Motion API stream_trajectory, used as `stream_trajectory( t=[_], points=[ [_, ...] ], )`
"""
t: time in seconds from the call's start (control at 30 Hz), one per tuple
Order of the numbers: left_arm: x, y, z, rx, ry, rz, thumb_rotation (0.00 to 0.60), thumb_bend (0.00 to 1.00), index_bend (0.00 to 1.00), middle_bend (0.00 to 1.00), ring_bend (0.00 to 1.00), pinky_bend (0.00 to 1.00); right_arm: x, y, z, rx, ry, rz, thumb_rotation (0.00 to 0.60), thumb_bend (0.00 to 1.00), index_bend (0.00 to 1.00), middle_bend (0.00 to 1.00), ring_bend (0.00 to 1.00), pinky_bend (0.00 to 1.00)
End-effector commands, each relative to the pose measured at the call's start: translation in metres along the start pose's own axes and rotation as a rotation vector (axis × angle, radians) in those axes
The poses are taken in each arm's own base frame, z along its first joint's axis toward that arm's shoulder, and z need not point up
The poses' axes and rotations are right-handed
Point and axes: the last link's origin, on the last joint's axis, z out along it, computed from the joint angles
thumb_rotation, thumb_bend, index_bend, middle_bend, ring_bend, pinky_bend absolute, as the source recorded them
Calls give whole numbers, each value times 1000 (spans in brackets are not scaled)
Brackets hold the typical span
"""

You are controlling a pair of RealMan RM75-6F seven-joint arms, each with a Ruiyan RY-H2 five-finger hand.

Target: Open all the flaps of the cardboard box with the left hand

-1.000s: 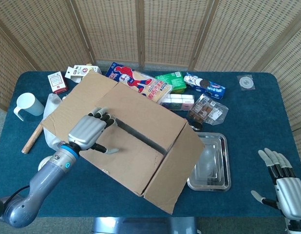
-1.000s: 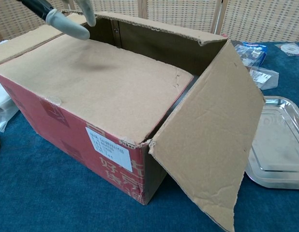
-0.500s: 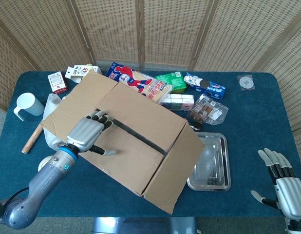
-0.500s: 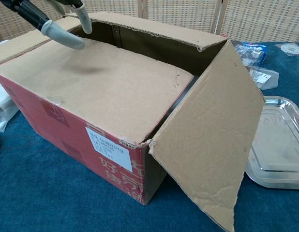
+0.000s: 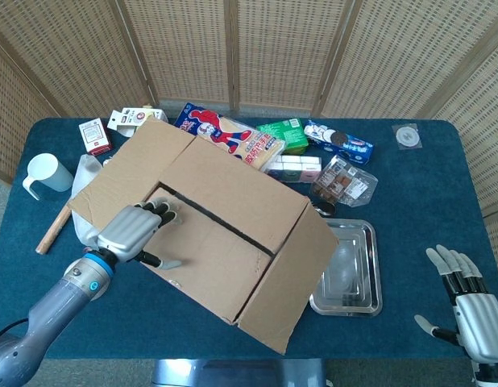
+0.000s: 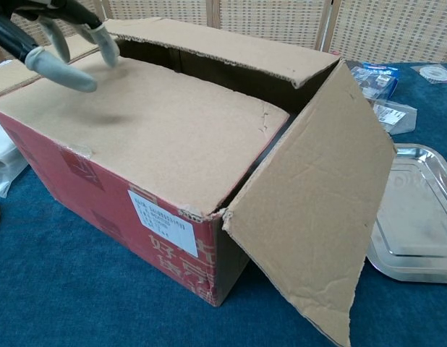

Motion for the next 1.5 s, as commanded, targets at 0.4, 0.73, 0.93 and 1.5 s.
stream_trajectory(
  t=[0.4, 0.73, 0.93, 1.5],
  points=[
    [-2, -2, 6, -3, 0, -13, 315, 0, 262, 277, 159, 278, 0, 0, 0, 0, 1, 1, 600, 0, 0, 0, 0, 0],
    [-4, 4, 7, -11, 0, 0, 319, 0, 262, 335, 169, 271, 2, 1, 0, -2, 5, 6, 600, 0, 0, 0, 0, 0],
    [-3, 0, 14, 17, 2, -7, 311, 0, 265, 309, 149, 263, 1, 0, 0, 0, 3, 2, 600, 0, 0, 0, 0, 0],
    [-9, 12, 33, 18, -17, 15, 315, 0, 277, 288, 122, 253, 1, 1, 1, -4, 0, 5, 600, 0, 0, 0, 0, 0]
  ],
)
